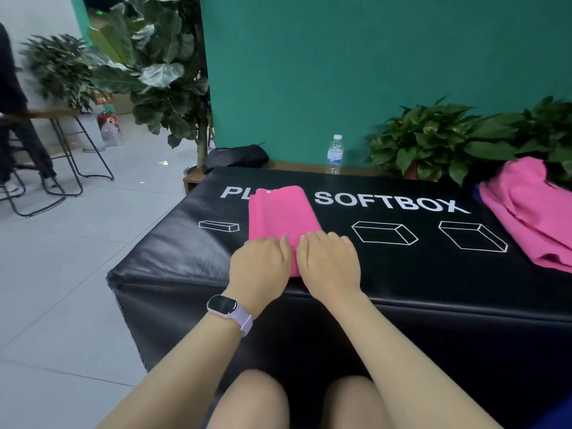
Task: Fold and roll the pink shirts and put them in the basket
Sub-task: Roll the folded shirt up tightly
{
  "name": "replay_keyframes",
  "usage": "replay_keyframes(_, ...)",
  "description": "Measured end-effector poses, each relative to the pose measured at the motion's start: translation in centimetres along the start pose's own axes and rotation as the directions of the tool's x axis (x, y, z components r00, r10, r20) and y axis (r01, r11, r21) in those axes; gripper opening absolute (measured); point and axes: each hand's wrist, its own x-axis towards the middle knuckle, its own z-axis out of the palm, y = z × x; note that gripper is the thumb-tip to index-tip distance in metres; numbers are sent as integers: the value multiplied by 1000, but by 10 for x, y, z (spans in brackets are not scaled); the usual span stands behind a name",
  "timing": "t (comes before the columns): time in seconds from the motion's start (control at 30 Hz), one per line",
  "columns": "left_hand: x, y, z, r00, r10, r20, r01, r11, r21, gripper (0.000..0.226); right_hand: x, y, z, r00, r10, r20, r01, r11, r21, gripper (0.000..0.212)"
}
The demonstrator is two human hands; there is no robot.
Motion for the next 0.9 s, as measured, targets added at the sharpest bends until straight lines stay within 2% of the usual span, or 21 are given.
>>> replay_keyframes(0.07,0,6,-7,997,-63,-53,64,998,5,37,6,4,1,993,-67,94,76,992,-104,29)
replay_keyframes(0.1,-2,11,-8,991,-82,-105,80,997,-16,30,11,7,1,988,-86,126,102,986,-129,25)
replay_keyframes(0.17,-7,20,-2,971,-63,-230,55,998,-42,16,24,10,1,977,-59,203,66,997,-28,26)
replay_keyframes(0.23,-4,17,6,960,-55,-276,36,997,-74,19,34,11,7,967,13,255,-43,993,114,40)
replay_keyframes(0.3,5,7,10,963,-34,-266,16,998,-67,24,35,10,9,971,52,235,-95,980,176,47)
replay_keyframes(0.37,17,1,10,974,11,-228,-17,1000,-22,26,27,12,7,988,30,149,-56,984,170,45)
replay_keyframes(0.47,32,-5,9,995,64,-80,-62,998,25,19,13,16,8,995,-52,86,41,992,119,45)
replay_keyframes(0.57,42,-7,12,999,41,9,-41,999,-9,18,17,15,13,997,-11,81,3,995,95,43)
replay_keyframes(0.63,40,-3,11,999,2,-35,-3,1000,-24,26,31,12,19,994,38,100,-46,996,77,43)
replay_keyframes(0.73,33,8,9,992,-74,-100,68,996,-57,48,51,18,28,978,15,209,-18,1000,10,43)
replay_keyframes(0.8,37,9,14,992,-96,-87,91,994,-55,44,61,22,34,965,-6,264,-17,996,85,40)
replay_keyframes(0.9,55,1,16,999,-46,24,46,999,4,21,69,24,37,961,-20,276,-17,991,129,49)
